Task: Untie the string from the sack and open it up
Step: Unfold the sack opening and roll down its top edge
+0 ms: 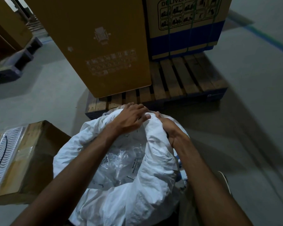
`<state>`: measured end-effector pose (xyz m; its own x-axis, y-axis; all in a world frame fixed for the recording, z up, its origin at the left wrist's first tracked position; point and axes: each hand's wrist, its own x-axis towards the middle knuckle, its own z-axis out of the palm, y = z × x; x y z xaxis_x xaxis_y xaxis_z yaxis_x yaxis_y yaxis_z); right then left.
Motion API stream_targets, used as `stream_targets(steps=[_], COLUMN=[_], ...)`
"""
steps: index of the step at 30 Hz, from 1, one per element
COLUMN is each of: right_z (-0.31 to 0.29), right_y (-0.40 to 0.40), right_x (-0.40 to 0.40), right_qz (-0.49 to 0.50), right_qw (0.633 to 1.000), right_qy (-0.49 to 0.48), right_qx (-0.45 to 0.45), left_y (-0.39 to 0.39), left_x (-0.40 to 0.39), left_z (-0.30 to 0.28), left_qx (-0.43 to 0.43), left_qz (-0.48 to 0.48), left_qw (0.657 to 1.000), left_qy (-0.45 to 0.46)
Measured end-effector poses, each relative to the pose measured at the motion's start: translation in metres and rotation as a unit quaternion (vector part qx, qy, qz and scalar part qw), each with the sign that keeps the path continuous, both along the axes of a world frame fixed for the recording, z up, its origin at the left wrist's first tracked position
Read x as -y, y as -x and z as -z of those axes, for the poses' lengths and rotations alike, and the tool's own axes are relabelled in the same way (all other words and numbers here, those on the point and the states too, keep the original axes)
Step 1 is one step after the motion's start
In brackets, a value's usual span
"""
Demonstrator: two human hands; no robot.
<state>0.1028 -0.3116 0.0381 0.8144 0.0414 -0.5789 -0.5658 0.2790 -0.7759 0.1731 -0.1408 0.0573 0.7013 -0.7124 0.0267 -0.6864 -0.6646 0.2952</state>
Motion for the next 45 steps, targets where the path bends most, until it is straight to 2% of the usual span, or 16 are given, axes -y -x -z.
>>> stream_targets(steps=[2, 7, 9, 12, 15, 18, 20, 22, 24, 26, 28, 34, 37, 39, 41, 45], right_z=[0.009, -0.002, -0.004, -0.006, -0.010, -0.007, -0.012, -0.019, -0.015, -0.006, 0.007, 0.017, 0.010, 0.009, 0.004, 0.009], right_y=[-0.006, 0.019, 0.024, 0.017, 0.010, 0.008, 0.011, 0.017, 0.019, 0.025, 0.029, 0.015, 0.015, 0.015, 0.016, 0.036], right_x=[-0.001, 0.001, 0.001, 0.001, 0.007, 0.016, 0.018, 0.018, 0.016, 0.014, 0.011, 0.023, 0.030, 0.030, 0.029, 0.016], right_qz=[0.002, -0.058, -0.071, -0.048, 0.056, 0.096, 0.095, 0.061, 0.005, -0.021, -0.015, 0.071, 0.074, 0.098, 0.098, 0.020], right_qw=[1.000, 0.917, 0.907, 0.953, 0.998, 0.973, 0.972, 0.988, 0.996, 0.952, 0.926, 0.995, 0.988, 0.982, 0.991, 0.950], right_qy=[0.015, 0.387, 0.409, 0.299, 0.022, -0.209, -0.214, -0.144, 0.087, 0.303, 0.375, 0.063, -0.130, -0.156, -0.085, 0.312], right_qx=[-0.018, 0.070, 0.068, 0.028, -0.012, -0.023, -0.008, 0.003, 0.018, 0.035, 0.042, -0.007, 0.028, 0.032, 0.017, 0.023], left_y=[-0.004, -0.017, -0.020, -0.022, -0.020, -0.010, -0.006, -0.007, -0.006, -0.001, 0.001, -0.010, -0.014, -0.010, -0.004, 0.009], left_x=[0.008, 0.016, 0.018, 0.018, 0.015, 0.023, 0.030, 0.034, 0.040, 0.047, 0.054, 0.047, 0.045, 0.047, 0.053, 0.065], left_z=[-0.002, -0.010, -0.012, -0.016, -0.021, -0.022, -0.016, -0.010, -0.006, -0.002, 0.002, -0.007, -0.013, -0.012, -0.008, -0.008], left_qx=[0.025, 0.052, 0.037, 0.029, 0.021, -0.049, -0.049, -0.012, 0.046, 0.072, 0.078, -0.017, -0.072, -0.114, -0.081, 0.022], left_qz=[-0.017, -0.197, -0.244, -0.205, -0.108, -0.001, -0.004, -0.040, -0.074, -0.123, -0.160, -0.075, 0.009, -0.004, -0.057, -0.100], left_qw=[1.000, 0.977, 0.968, 0.977, 0.994, 0.998, 0.999, 0.998, 0.986, 0.975, 0.971, 0.994, 0.997, 0.992, 0.995, 0.988], left_qy=[-0.003, -0.056, -0.033, -0.059, -0.028, 0.025, 0.014, -0.043, -0.140, -0.173, -0.161, -0.077, -0.003, 0.050, 0.028, -0.120])
